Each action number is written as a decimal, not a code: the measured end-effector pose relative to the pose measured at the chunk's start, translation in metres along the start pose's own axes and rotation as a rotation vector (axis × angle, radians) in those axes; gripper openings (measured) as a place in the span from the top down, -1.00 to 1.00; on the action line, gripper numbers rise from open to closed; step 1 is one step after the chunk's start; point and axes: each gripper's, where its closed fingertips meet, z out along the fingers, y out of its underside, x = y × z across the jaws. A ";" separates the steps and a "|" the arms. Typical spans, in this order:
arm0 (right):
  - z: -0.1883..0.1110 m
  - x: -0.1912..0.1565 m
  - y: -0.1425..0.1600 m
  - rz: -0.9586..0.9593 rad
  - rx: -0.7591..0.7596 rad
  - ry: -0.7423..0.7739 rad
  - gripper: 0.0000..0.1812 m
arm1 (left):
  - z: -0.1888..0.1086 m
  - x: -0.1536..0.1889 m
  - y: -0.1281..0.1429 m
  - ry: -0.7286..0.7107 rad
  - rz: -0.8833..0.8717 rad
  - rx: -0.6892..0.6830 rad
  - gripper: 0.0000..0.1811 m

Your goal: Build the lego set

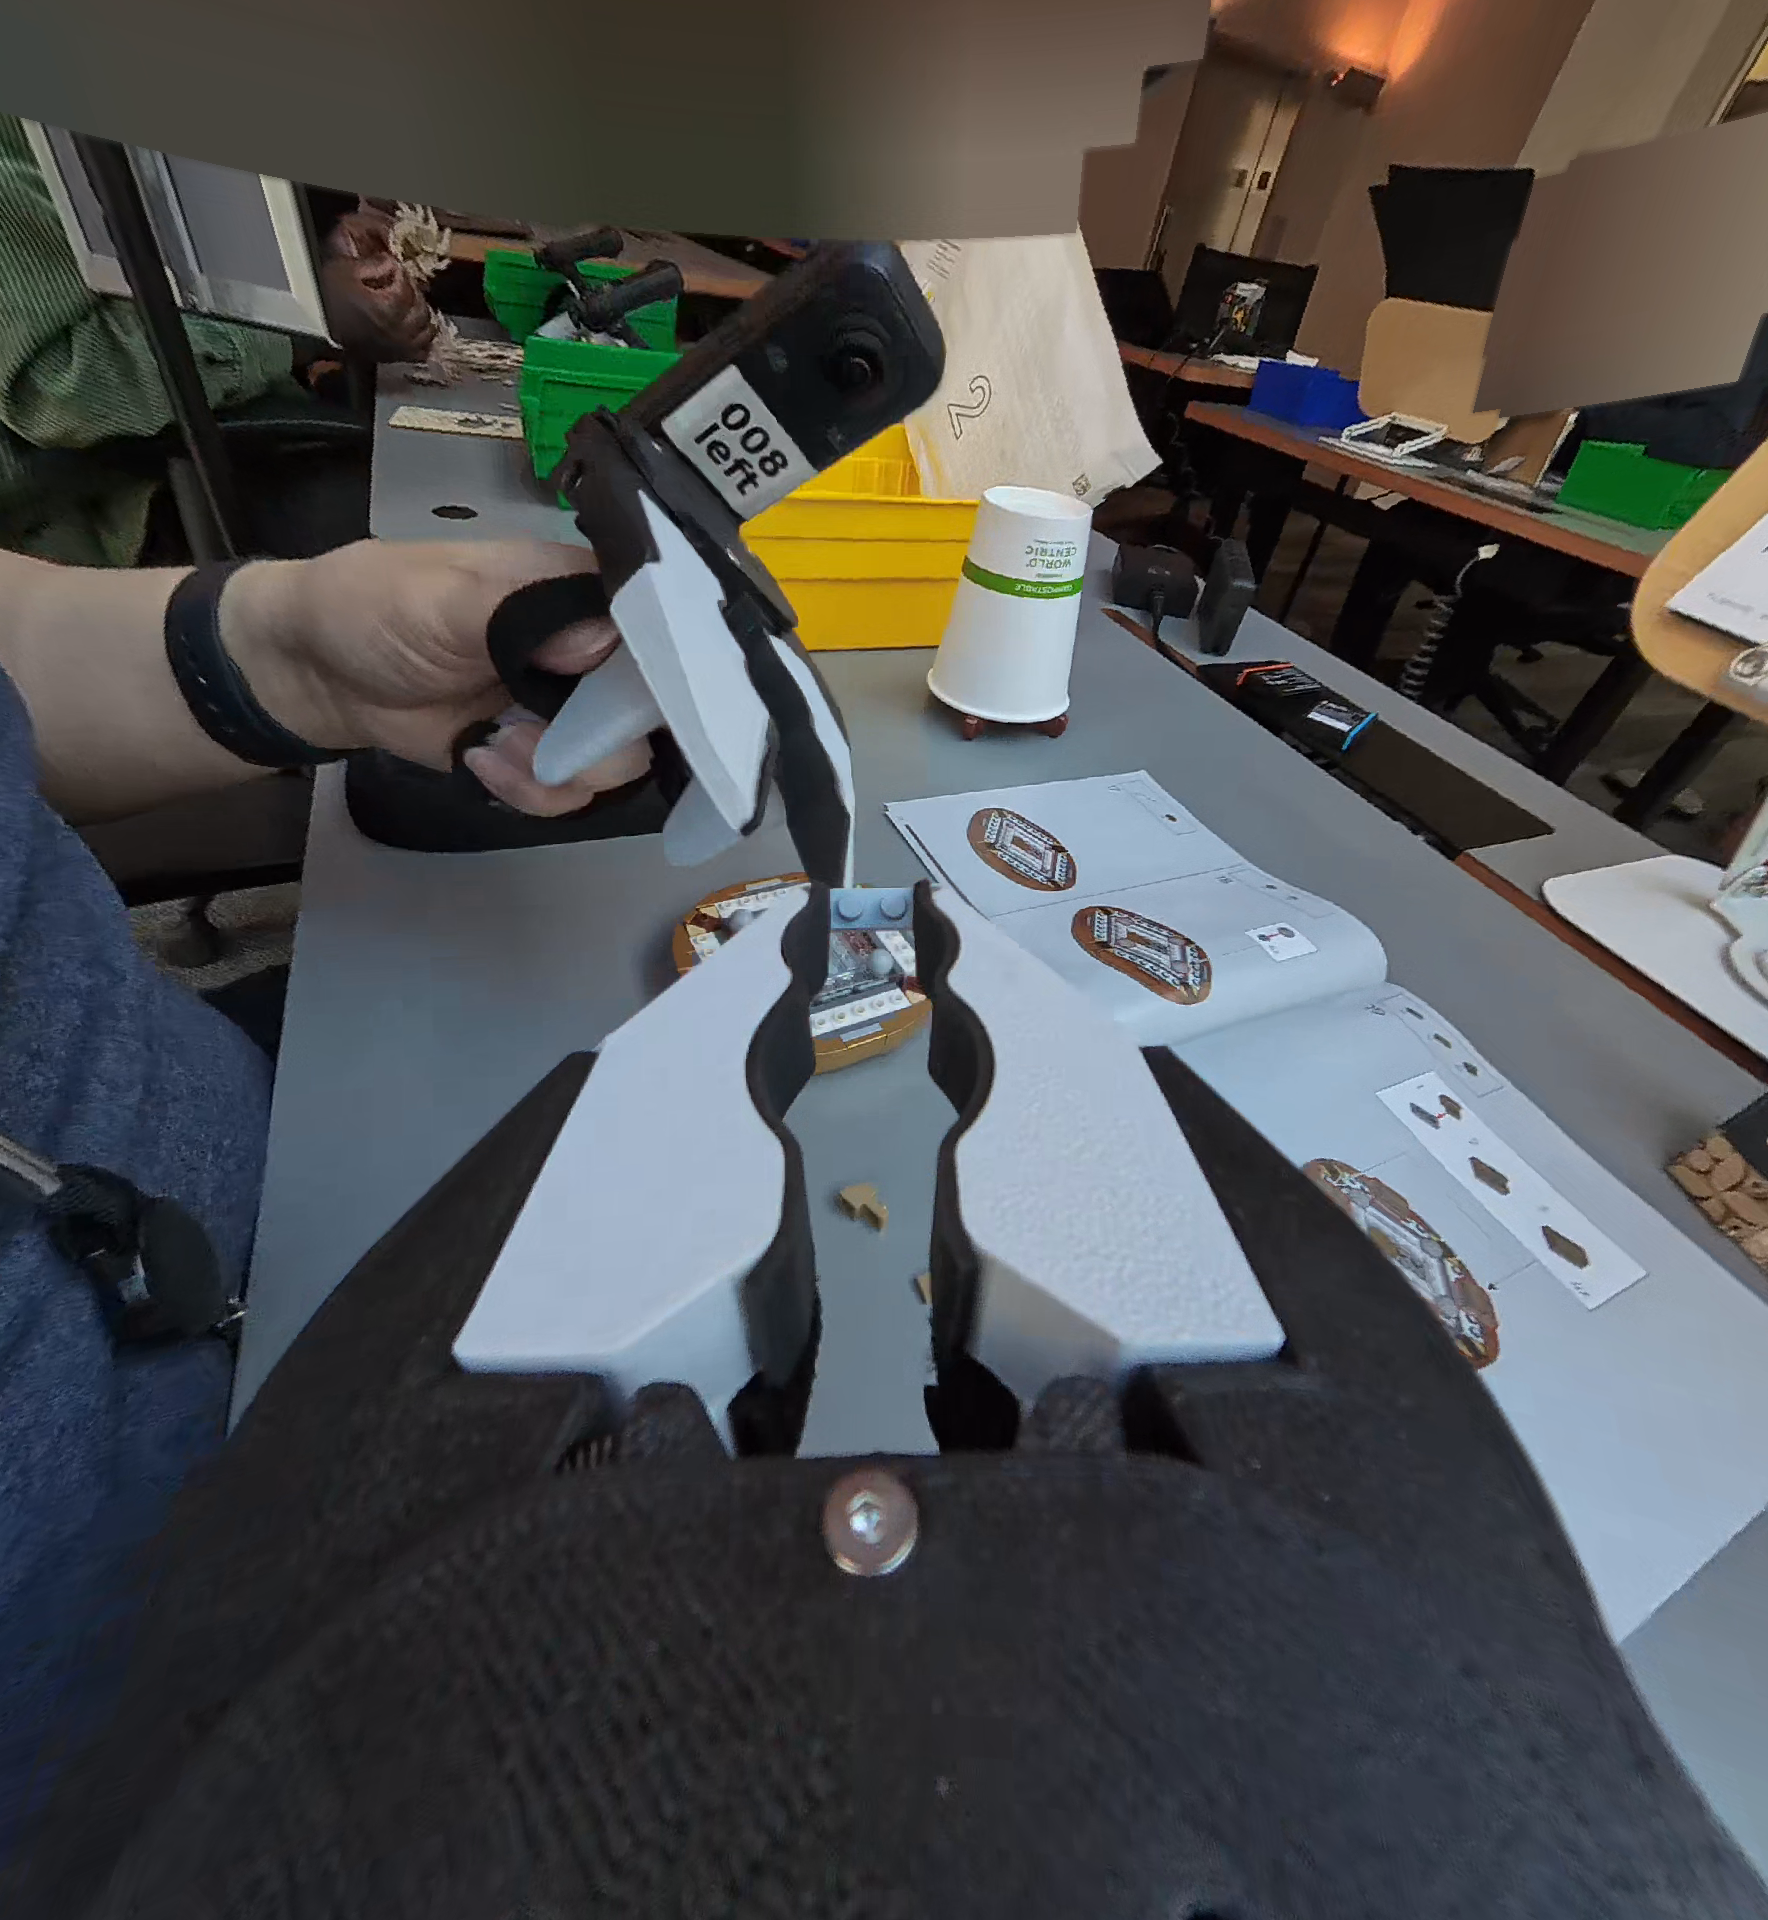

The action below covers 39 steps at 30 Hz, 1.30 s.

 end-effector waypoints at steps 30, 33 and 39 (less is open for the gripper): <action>0.019 -0.023 0.015 -0.168 -0.048 0.065 0.84 | 0.009 -0.010 0.015 0.080 -0.315 0.038 0.97; 0.019 -0.022 0.017 -0.158 -0.049 0.063 0.84 | 0.010 -0.012 0.016 0.066 -0.307 0.026 0.97; 0.016 -0.024 0.014 -0.112 0.006 0.042 0.88 | 0.014 -0.008 0.019 0.129 -0.360 0.025 0.97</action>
